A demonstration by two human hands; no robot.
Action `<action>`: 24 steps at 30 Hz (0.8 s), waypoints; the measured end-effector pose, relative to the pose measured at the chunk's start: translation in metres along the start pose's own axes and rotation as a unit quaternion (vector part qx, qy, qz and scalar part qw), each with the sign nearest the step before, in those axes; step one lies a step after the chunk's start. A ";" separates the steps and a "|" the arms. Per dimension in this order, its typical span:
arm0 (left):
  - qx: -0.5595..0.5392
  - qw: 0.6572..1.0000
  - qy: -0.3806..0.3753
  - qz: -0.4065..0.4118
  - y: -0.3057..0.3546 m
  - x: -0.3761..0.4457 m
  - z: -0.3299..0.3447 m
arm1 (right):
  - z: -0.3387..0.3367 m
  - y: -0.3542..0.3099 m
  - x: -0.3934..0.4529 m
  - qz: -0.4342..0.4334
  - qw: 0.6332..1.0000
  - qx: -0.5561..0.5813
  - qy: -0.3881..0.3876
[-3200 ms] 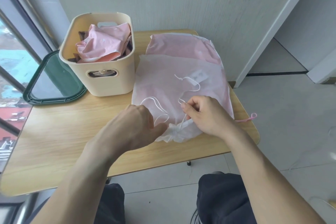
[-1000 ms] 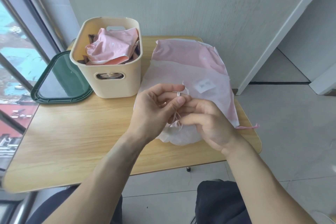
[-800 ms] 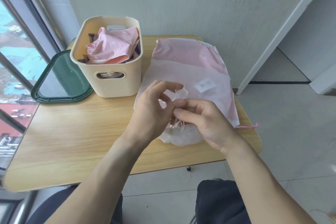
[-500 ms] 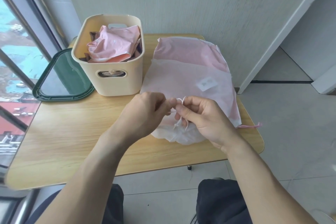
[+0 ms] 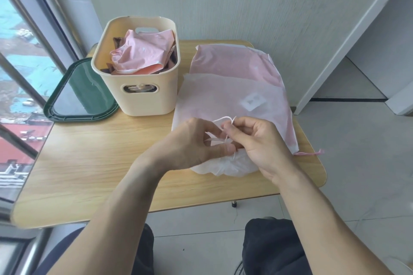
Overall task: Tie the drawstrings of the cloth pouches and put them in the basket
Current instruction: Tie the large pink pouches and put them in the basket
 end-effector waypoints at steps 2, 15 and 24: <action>0.019 0.999 0.027 0.001 -0.001 0.001 -0.002 | -0.005 0.000 0.001 -0.003 1.000 0.005 0.026; 0.070 0.997 0.023 -0.006 -0.004 0.000 0.005 | 0.000 0.002 0.000 0.007 0.997 -0.075 0.011; 0.089 0.981 0.170 0.039 0.013 -0.001 -0.007 | -0.012 0.006 0.006 0.041 0.996 -0.016 0.083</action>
Point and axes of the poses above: each hand's wrist, its own x-axis towards the middle knuckle, its own z-axis out of the palm, y = z × x, the point moved 7 cm from there along x, towards the middle knuckle, and after that the axes turned 15 degrees about x, right-handed, at the moved point
